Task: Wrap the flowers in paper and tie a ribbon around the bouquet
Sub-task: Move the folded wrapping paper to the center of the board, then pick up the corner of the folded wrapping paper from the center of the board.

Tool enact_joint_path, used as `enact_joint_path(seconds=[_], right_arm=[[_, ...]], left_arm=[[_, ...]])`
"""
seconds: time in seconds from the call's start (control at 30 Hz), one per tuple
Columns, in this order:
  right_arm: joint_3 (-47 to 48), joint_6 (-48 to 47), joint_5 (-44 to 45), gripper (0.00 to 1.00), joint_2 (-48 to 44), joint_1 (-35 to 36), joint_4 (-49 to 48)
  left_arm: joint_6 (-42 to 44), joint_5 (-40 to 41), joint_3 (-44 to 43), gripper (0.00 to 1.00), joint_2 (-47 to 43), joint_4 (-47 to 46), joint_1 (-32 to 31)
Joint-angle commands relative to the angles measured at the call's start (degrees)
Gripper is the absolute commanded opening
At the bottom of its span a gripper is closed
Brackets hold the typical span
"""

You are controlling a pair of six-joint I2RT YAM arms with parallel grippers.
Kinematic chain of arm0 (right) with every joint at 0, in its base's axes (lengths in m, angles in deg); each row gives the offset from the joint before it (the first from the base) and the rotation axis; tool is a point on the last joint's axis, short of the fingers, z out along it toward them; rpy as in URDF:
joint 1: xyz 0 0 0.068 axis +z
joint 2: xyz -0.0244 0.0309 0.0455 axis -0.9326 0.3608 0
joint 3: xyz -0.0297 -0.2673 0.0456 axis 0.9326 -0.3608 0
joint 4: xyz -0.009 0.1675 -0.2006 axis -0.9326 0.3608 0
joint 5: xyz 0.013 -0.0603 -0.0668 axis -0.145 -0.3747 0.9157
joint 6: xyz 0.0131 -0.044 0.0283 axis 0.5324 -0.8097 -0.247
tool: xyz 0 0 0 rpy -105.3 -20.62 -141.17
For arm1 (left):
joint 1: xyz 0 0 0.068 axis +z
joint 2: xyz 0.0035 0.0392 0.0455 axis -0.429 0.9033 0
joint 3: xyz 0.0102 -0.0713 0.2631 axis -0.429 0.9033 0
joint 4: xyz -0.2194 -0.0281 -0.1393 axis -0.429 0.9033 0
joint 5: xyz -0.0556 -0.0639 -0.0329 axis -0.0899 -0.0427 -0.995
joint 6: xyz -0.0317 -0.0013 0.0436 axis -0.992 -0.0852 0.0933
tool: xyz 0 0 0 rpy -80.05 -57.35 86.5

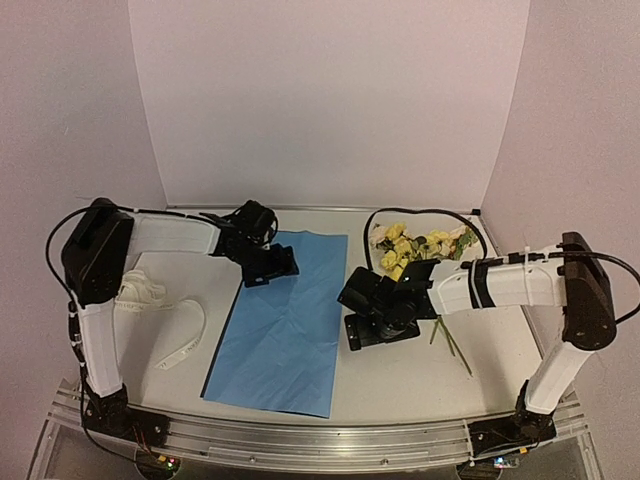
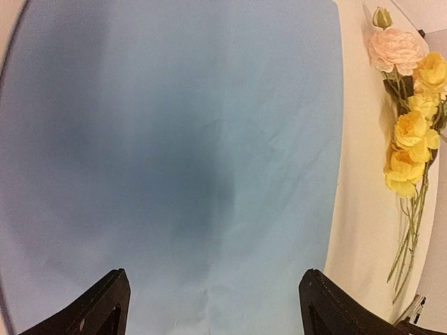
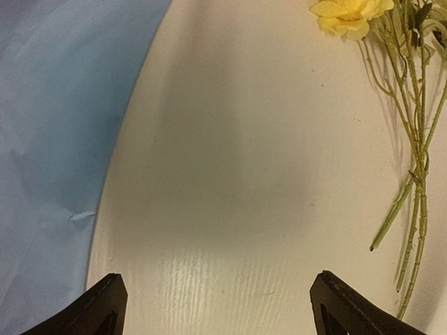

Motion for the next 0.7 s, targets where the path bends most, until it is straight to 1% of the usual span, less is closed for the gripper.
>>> enact_joint_path(seconds=[0.0, 0.17, 0.23, 0.37, 0.53, 0.67], right_arm=[[2.9, 1.2, 0.4, 0.94, -1.6, 2.8, 1.9], [3.7, 2.3, -2.8, 0.93, -0.6, 4.5, 0.4], [3.4, 3.5, -4.9, 0.92, -0.1, 4.5, -0.9], [1.7, 5.3, -8.4, 0.88, -0.8, 5.3, -3.8], [2.3, 0.1, -3.2, 0.9, -1.6, 11.6, -2.9], [7.5, -8.9, 1.3, 0.92, 2.2, 17.7, -1.1]], left_arm=[[-1.2, 1.8, 9.7, 0.87, -16.6, 1.9, 1.2], [-2.7, -0.9, 26.2, 0.82, -29.2, 1.5, 1.8], [-3.2, -2.5, 31.1, 0.8, -32.9, 1.0, 1.9], [-4.3, -5.2, 38.3, 0.79, -38.9, 0.7, 1.8], [-5.6, -6.3, 45.3, 0.79, -44.4, 1.7, 1.8], [-6.7, -5.5, 48.1, 0.8, -46.0, 1.5, 1.8]])
